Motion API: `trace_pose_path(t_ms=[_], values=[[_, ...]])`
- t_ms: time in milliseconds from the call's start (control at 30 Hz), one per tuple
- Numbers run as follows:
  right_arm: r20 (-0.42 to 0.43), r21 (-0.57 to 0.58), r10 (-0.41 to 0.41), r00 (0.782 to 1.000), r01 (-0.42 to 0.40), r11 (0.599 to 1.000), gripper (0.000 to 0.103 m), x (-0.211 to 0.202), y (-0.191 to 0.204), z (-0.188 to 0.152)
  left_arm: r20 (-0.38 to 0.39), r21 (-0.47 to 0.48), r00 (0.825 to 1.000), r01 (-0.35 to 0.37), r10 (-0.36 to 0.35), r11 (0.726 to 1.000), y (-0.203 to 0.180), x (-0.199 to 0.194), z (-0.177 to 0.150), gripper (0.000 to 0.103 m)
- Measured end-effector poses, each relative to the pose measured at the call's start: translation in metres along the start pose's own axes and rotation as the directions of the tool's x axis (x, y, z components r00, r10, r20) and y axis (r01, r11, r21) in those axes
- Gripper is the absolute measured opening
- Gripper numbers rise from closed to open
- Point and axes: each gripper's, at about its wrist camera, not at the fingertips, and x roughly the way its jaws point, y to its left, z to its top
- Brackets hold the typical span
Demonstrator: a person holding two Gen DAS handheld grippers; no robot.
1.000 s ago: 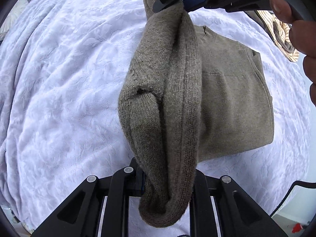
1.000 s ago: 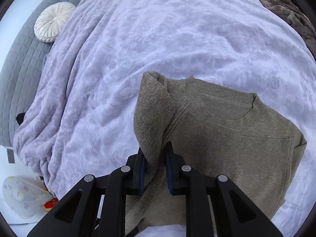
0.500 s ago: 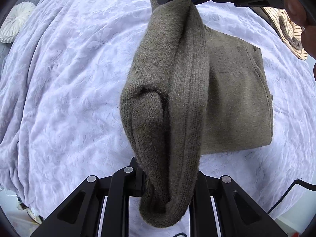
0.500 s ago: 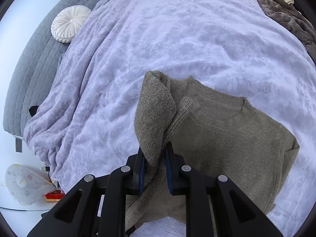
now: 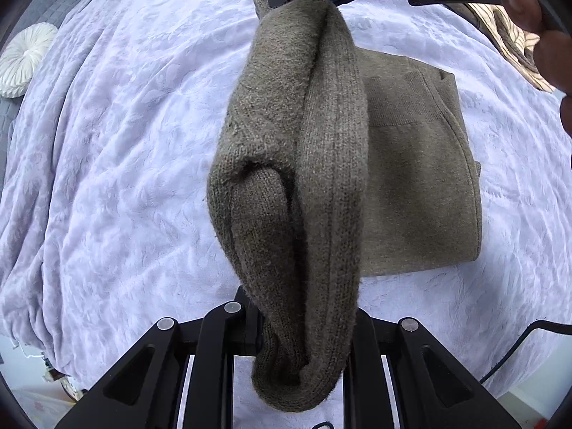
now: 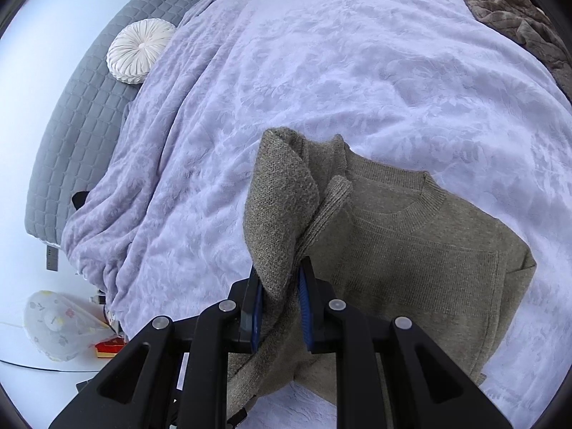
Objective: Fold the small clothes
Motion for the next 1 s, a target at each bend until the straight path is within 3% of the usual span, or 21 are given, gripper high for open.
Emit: trace_pose_path(t_ms=[433,1000], values=[[-0.012,-0.017,0.015,1.0,-0.015,1.0,0.019,-0.02,-0.045,-0.012,-0.006,0.096,1.0,-0.01,0.01,0.995,-0.046,-0.001,0.008,0.018],[-0.043,-0.011,0.035,0.998,-0.035,0.999,0.019,-0.022,-0.107,-0.026,-0.058,0.232,0.997,-0.045,0.06,0.972,-0.11,0.026,0.017,0.018]])
